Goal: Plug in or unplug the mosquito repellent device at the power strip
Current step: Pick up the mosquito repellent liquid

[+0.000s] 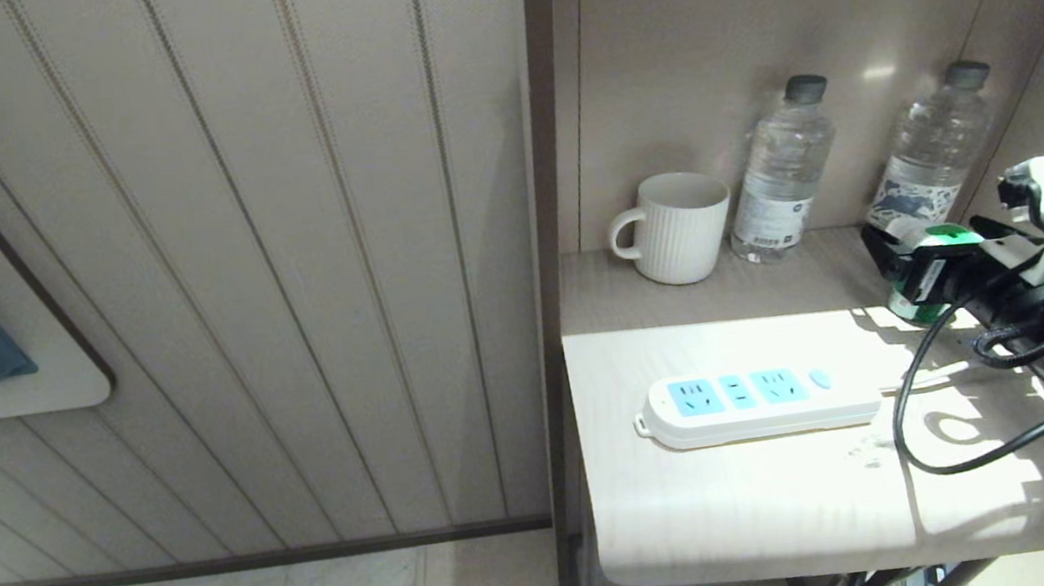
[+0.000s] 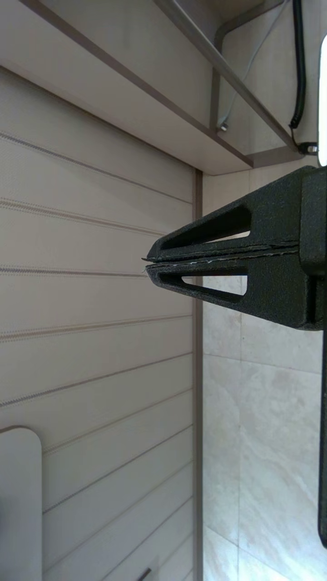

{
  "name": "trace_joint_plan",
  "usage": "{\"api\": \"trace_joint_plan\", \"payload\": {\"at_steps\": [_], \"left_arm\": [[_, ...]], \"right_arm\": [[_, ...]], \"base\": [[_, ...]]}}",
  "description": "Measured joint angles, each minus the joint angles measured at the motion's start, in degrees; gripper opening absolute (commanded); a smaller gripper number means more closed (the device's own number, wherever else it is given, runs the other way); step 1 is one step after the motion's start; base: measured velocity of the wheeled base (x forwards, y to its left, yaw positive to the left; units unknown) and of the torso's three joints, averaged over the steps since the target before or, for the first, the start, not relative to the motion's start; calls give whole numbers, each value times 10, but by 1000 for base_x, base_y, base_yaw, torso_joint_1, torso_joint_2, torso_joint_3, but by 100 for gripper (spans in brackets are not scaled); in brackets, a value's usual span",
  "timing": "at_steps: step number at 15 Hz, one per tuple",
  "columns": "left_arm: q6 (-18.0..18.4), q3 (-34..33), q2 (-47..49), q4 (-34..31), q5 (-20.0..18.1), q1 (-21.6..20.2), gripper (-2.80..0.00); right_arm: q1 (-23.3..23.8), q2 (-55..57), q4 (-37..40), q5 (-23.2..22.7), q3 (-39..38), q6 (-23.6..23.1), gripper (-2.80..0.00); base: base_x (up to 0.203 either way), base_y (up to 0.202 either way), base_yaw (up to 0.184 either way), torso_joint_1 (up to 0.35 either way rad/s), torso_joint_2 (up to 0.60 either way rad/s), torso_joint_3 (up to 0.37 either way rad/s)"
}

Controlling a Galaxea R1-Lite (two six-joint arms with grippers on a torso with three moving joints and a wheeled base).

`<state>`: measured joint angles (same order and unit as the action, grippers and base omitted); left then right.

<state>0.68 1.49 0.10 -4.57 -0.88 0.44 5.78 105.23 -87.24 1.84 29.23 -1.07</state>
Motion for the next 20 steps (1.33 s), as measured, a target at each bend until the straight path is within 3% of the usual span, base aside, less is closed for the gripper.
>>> {"api": "trace_joint_plan", "payload": {"at_steps": [14, 15, 20], "left_arm": [[0, 0, 0, 0, 0, 0, -280], [0, 0, 0, 0, 0, 0, -280], [0, 0, 0, 0, 0, 0, -280]], "right_arm": [[-13, 7, 0, 2, 7, 2, 0], [-13, 8, 0, 2, 7, 2, -280], [-11, 11, 0, 2, 7, 4, -280]], "base": [[0, 0, 0, 0, 0, 0], [0, 0, 0, 0, 0, 0], [0, 0, 0, 0, 0, 0]]}}
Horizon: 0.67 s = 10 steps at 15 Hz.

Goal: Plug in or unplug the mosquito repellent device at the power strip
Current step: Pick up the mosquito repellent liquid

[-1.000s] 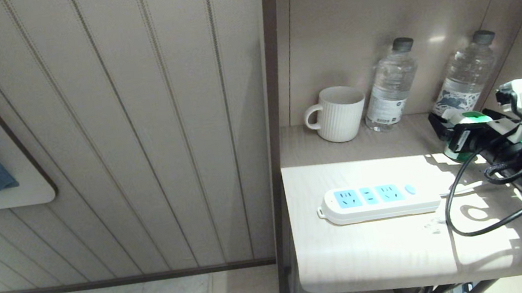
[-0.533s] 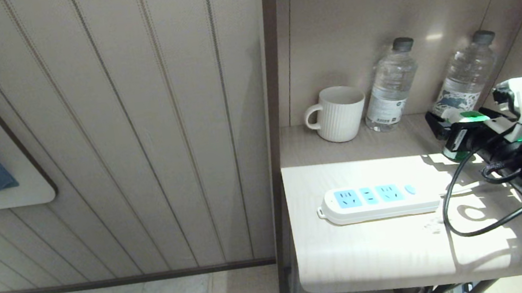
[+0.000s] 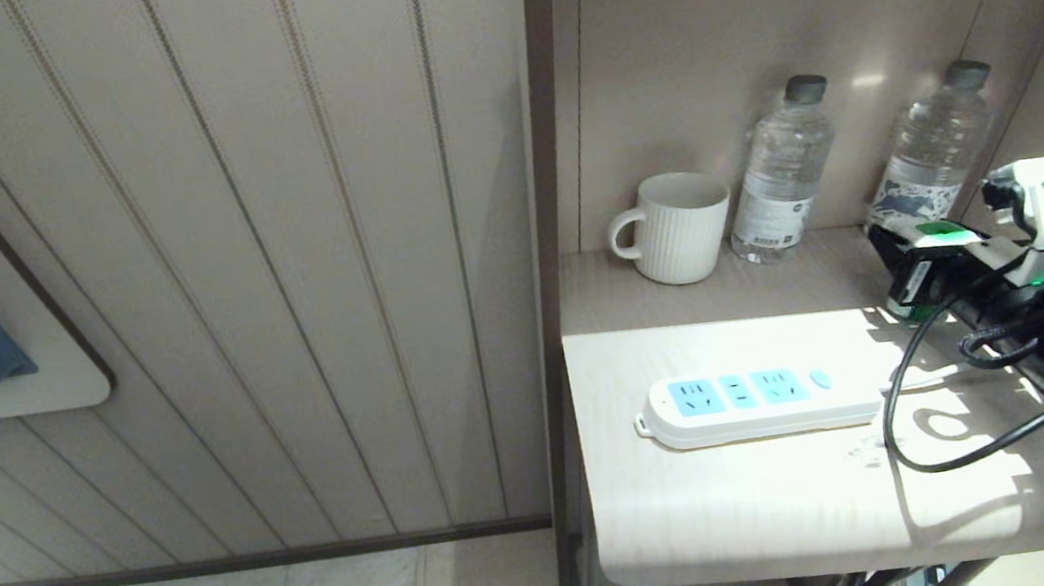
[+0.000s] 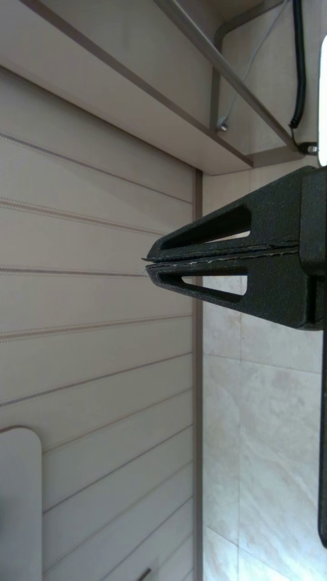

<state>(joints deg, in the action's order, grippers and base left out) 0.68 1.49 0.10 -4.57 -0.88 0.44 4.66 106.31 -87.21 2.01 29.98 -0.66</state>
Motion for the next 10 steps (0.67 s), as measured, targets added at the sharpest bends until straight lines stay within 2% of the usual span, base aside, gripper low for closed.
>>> {"api": "trace_joint_plan", "payload": {"at_steps": [8, 10], "left_arm": [[0, 0, 0, 0, 0, 0, -280], [0, 0, 0, 0, 0, 0, -280]], "right_arm": [[3, 0, 0, -1, -1, 1, -280], [3, -12, 19, 0, -3, 1, -280]], "base": [[0, 0, 0, 0, 0, 0], [0, 0, 0, 0, 0, 0]]}}
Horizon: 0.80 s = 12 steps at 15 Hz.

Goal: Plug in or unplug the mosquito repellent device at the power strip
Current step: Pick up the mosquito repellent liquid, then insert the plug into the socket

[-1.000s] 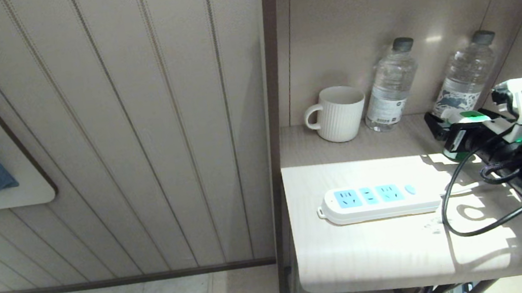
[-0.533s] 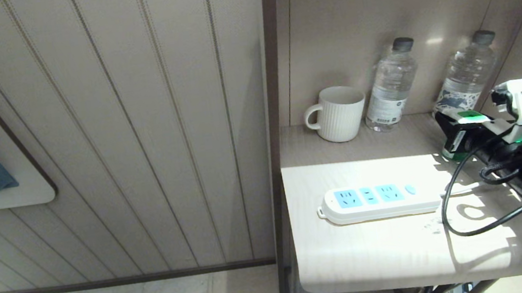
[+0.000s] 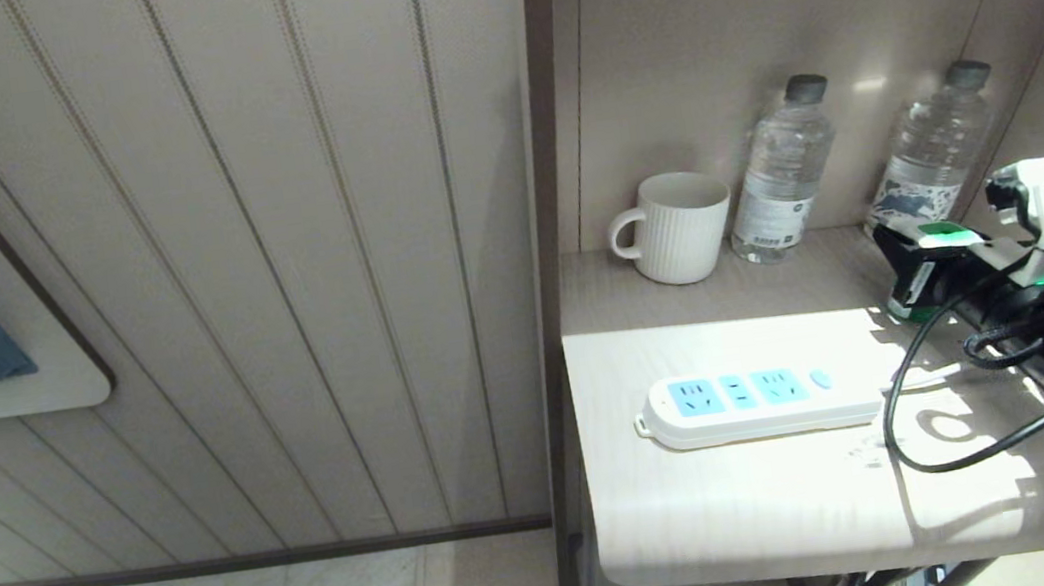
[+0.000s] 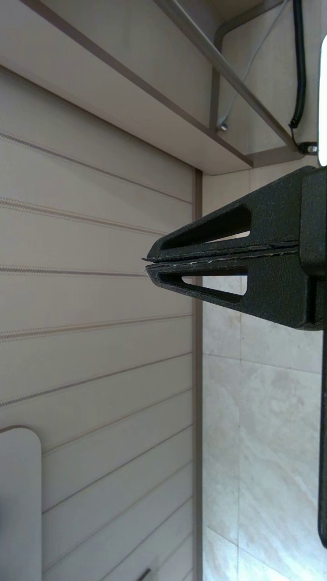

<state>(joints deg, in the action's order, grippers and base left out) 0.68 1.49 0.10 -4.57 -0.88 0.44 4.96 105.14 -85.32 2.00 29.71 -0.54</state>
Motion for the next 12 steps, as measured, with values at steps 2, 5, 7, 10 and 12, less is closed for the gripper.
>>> {"api": "trace_joint_plan", "payload": {"at_steps": [2, 5, 7, 10, 12], "left_arm": [[0, 0, 0, 0, 0, 0, -280], [0, 0, 0, 0, 0, 0, -280], [0, 0, 0, 0, 0, 0, -280], [0, 0, 0, 0, 0, 0, -280], [0, 0, 0, 0, 0, 0, -280]], "right_arm": [[-1, -28, 32, 1, 0, 1, -280], [-6, -94, 87, 2, 0, 1, -280], [-14, -147, 139, 4, 5, 1, -280], [-23, -237, 239, 9, 19, 0, -280], [-29, -295, 316, 16, 34, -4, -280]], "base": [[0, 0, 0, 0, 0, 0], [0, 0, 0, 0, 0, 0], [0, 0, 0, 0, 0, 0], [0, 0, 0, 0, 0, 0], [0, 0, 0, 0, 0, 0]]}}
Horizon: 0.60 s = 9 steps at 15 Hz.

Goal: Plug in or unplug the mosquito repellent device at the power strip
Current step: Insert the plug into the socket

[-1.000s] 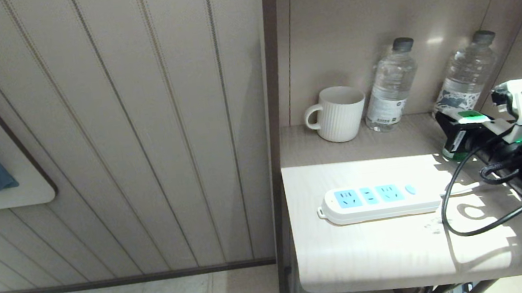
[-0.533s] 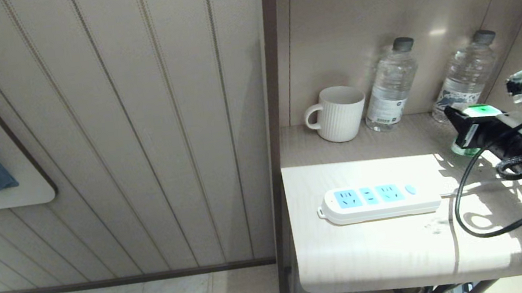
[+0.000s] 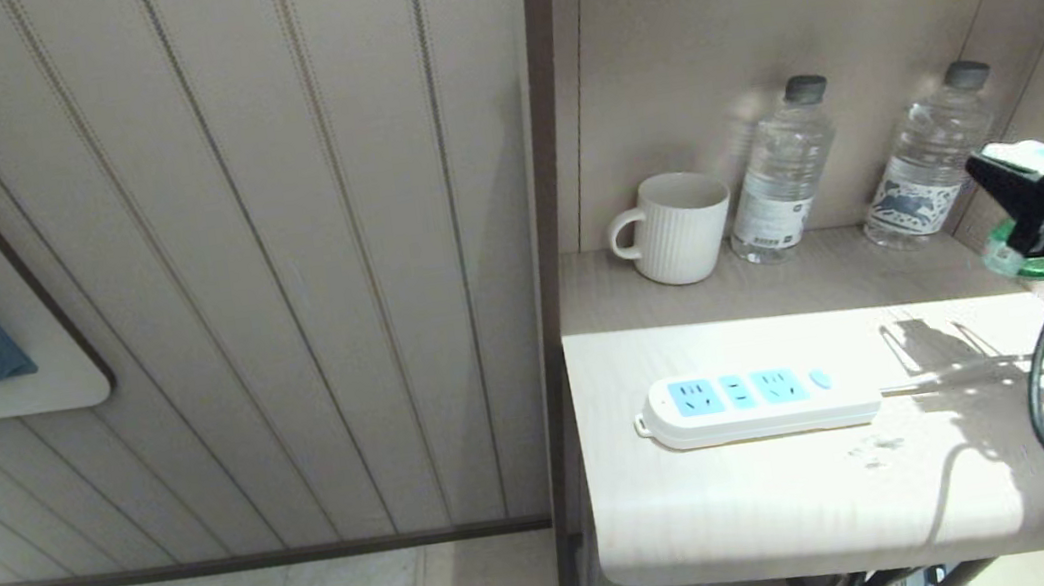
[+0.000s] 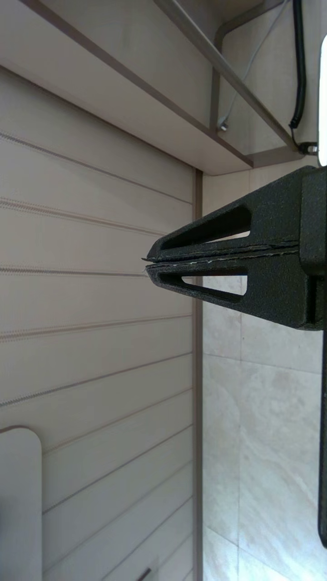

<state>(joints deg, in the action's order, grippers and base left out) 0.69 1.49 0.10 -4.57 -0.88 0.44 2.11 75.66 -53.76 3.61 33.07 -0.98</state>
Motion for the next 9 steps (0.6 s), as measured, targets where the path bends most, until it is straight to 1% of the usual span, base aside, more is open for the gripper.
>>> {"api": "trace_joint_plan", "payload": {"at_steps": [3, 6, 9], "left_arm": [[0, 0, 0, 0, 0, 0, -280], [0, 0, 0, 0, 0, 0, -280], [0, 0, 0, 0, 0, 0, -280]], "right_arm": [[-6, -67, 144, 4, 38, -8, -280], [-7, -111, 308, 4, 102, -4, -280], [-7, -135, 497, 4, 200, 31, -280]], "base": [[0, 0, 0, 0, 0, 0], [0, 0, 0, 0, 0, 0], [0, 0, 0, 0, 0, 0]]}}
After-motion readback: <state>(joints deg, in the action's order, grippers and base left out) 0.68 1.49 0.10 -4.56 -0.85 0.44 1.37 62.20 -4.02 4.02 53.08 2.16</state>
